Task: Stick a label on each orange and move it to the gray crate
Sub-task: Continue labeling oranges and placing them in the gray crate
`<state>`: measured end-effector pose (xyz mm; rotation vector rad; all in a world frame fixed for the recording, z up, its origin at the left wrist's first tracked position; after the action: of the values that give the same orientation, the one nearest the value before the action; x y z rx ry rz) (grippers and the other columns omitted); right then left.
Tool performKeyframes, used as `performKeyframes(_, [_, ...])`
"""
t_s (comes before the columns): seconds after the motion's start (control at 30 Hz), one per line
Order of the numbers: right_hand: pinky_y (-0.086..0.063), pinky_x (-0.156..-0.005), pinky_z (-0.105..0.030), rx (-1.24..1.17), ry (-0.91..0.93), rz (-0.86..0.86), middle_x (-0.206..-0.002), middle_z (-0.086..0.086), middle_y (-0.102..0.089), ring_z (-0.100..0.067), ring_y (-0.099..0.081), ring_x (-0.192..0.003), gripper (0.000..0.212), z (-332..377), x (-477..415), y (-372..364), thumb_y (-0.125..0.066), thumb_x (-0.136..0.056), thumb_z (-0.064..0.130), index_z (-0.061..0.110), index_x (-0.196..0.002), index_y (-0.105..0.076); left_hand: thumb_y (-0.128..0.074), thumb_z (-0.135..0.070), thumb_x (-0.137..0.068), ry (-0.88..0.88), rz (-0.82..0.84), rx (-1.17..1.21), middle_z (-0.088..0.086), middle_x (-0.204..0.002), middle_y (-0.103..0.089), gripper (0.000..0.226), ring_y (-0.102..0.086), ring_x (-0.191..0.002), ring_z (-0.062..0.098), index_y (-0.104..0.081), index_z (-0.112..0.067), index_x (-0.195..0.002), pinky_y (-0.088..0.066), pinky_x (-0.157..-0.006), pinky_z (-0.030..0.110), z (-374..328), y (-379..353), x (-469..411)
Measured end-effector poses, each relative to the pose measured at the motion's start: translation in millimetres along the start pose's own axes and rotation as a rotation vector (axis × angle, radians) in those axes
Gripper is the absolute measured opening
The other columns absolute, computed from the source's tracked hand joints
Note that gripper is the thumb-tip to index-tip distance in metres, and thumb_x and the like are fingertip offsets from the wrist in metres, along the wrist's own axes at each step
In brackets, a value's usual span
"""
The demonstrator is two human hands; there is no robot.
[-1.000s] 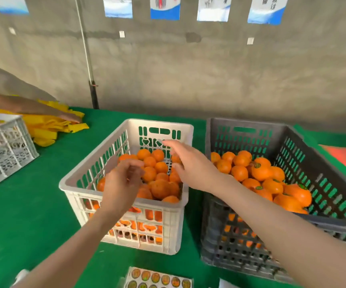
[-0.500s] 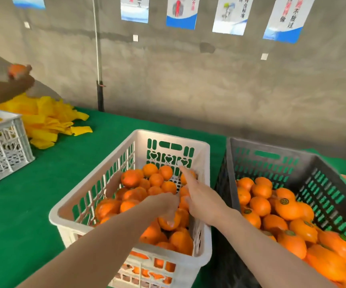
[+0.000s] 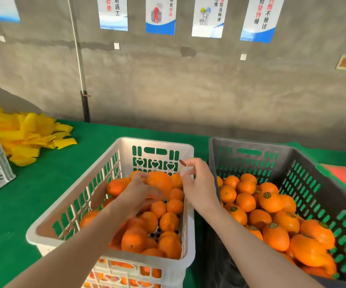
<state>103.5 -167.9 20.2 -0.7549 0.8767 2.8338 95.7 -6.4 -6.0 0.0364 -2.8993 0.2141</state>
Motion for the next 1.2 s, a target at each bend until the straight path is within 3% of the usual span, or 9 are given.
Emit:
performKeyframes(0.13, [-0.044, -0.076, -0.008, -0.227, -0.140, -0.004, -0.091, 0.007, -0.064, -0.004, -0.058, -0.087, 0.008, 6.3, -0.1, 11.5, -0.061, -0.092, 0.019, 0.020, -0.085, -0.064, -0.072, 0.012, -0.062, -0.068, 0.061, 0.254, 0.015, -0.126, -0.050, 0.086, -0.059, -0.105, 0.034, -0.041, -0.024, -0.134, -0.052, -0.069, 0.033, -3.2, 8.6, 29.7])
performKeyframes(0.23, [-0.054, -0.086, -0.033, -0.539, -0.338, 0.103, -0.096, 0.001, -0.069, -0.015, -0.063, -0.097, 0.009, 18.7, 10.0, 16.9, -0.062, -0.091, 0.018, 0.018, -0.085, -0.069, -0.070, 0.005, -0.057, -0.099, 0.171, 0.367, 0.019, -0.132, -0.052, 0.085, -0.058, -0.112, 0.035, -0.046, -0.023, -0.134, -0.055, -0.077, 0.039, -4.1, 2.1, 51.8])
performKeyframes(0.37, [-0.055, -0.082, -0.031, -0.748, -0.448, 0.144, -0.096, 0.000, -0.072, -0.014, -0.066, -0.094, 0.008, 38.9, 32.6, 26.5, -0.066, -0.088, 0.019, 0.013, -0.090, -0.072, -0.070, -0.001, -0.060, -0.084, 0.202, 0.556, 0.022, -0.134, -0.053, 0.083, -0.061, -0.108, 0.035, -0.044, -0.014, -0.137, -0.054, -0.084, 0.045, -7.6, -11.6, 76.4])
performKeyframes(0.5, [-0.052, -0.081, -0.027, -0.796, -0.412, 0.161, -0.096, -0.002, -0.073, -0.013, -0.066, -0.096, 0.014, 54.5, 57.6, 38.5, -0.064, -0.089, 0.019, 0.010, -0.094, -0.073, -0.067, -0.031, -0.080, -0.085, 0.181, 0.590, 0.016, -0.114, -0.069, 0.056, -0.069, -0.096, 0.028, -0.052, -0.012, -0.130, -0.057, -0.076, 0.042, -10.4, -29.1, 94.6])
performKeyframes(0.6, [-0.053, -0.084, -0.030, -0.798, -0.358, 0.117, -0.098, -0.003, -0.073, -0.016, -0.066, -0.098, 0.015, 59.7, 73.1, 46.2, -0.063, -0.090, 0.018, 0.011, -0.097, -0.073, -0.062, -0.032, -0.079, -0.100, 0.142, 0.568, 0.014, -0.109, -0.070, 0.057, -0.071, -0.089, 0.024, -0.051, -0.011, -0.131, -0.058, -0.067, 0.038, -9.0, -42.4, 104.2])
performKeyframes(0.77, [-0.053, -0.090, -0.037, -0.790, -0.308, 0.000, -0.098, 0.000, -0.072, -0.017, -0.065, -0.100, 0.009, 58.8, 94.3, 52.4, -0.068, -0.085, 0.016, 0.015, -0.091, -0.074, -0.057, -0.029, -0.085, -0.151, 0.197, 0.605, 0.020, -0.125, -0.062, 0.054, -0.063, -0.112, 0.030, -0.047, -0.007, -0.134, -0.049, -0.097, 0.046, -1.6, -62.6, 120.3])
performKeyframes(0.9, [-0.050, -0.094, -0.048, -0.710, -0.237, -0.075, -0.098, 0.000, -0.071, -0.016, -0.064, -0.100, 0.005, 55.3, 100.6, 61.8, -0.071, -0.082, 0.012, 0.015, -0.078, -0.074, -0.057, -0.030, -0.083, -0.153, 0.223, 0.566, 0.020, -0.123, -0.063, 0.053, -0.062, -0.114, 0.030, -0.050, -0.005, -0.129, -0.044, -0.101, 0.046, -0.3, -74.1, 128.2])
performKeyframes(1.03, [-0.051, -0.091, -0.043, -0.580, -0.159, -0.095, -0.095, 0.001, -0.069, -0.012, -0.063, -0.096, 0.005, 50.1, 103.7, 72.7, -0.072, -0.082, 0.012, 0.014, -0.078, -0.070, -0.056, -0.028, -0.086, -0.131, 0.234, 0.546, 0.021, -0.129, -0.059, 0.055, -0.057, -0.119, 0.034, -0.043, -0.006, -0.135, -0.036, -0.109, 0.049, 1.8, -81.3, 131.0])
performKeyframes(1.2, [-0.050, -0.069, -0.014, -0.387, 0.057, -0.171, -0.090, -0.001, -0.065, -0.004, -0.060, -0.089, 0.008, 48.4, 109.6, 85.7, -0.073, -0.081, 0.010, 0.011, -0.083, -0.066, -0.056, -0.025, -0.083, -0.140, 0.213, 0.534, 0.023, -0.128, -0.058, 0.056, -0.057, -0.119, 0.037, -0.043, -0.008, -0.135, -0.036, -0.109, 0.052, 1.2, -90.1, 131.6])
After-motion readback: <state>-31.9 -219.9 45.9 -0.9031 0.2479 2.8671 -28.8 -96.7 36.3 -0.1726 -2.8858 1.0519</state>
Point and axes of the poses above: each hand's wrist, its own x-axis away from the middle knuckle, its own y-axis out of the back of the hand, z = x × y, the point moved 2 cm from there along -x, towards the middle knuckle
